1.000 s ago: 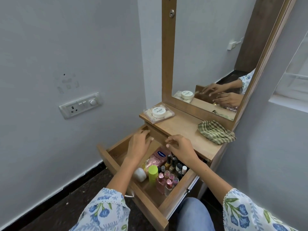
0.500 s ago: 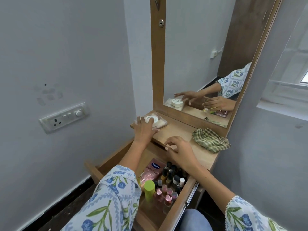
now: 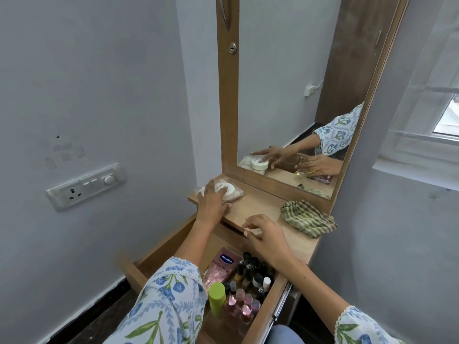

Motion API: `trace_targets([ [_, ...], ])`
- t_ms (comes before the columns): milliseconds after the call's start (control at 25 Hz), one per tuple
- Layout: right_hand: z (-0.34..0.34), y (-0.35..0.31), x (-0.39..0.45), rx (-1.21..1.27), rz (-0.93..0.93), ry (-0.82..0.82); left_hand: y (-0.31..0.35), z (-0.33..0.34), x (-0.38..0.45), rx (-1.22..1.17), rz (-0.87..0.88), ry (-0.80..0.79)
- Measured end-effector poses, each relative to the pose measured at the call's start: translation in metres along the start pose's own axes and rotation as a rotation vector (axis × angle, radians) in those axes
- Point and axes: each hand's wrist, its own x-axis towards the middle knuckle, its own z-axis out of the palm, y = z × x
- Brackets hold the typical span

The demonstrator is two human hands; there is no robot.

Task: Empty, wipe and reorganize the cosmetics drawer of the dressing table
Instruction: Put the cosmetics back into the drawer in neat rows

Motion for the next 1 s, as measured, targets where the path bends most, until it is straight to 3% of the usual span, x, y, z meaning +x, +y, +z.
trace_targets([
  [160, -0.003, 0.002, 0.001, -0.006, 0.012, -0.003, 0.008, -0.003, -0.003, -0.171, -0.02, 0.142],
  [480, 0.002, -0.005, 0.001, -0.055, -0.039, -0.03, -0.029, -0.034, -0.068, -0.388, -0.033, 0.228],
  [760, 0.031, -0.008, 0.025, -0.224, -0.124, -0.084, -0.101, -0.039, -0.136, -0.17, -0.101, -0.208],
  [1000, 0.064, -0.015, 0.072, -0.548, -0.08, -0.335, -0.108, -0.021, -0.142, -0.091, -0.117, -0.266],
])
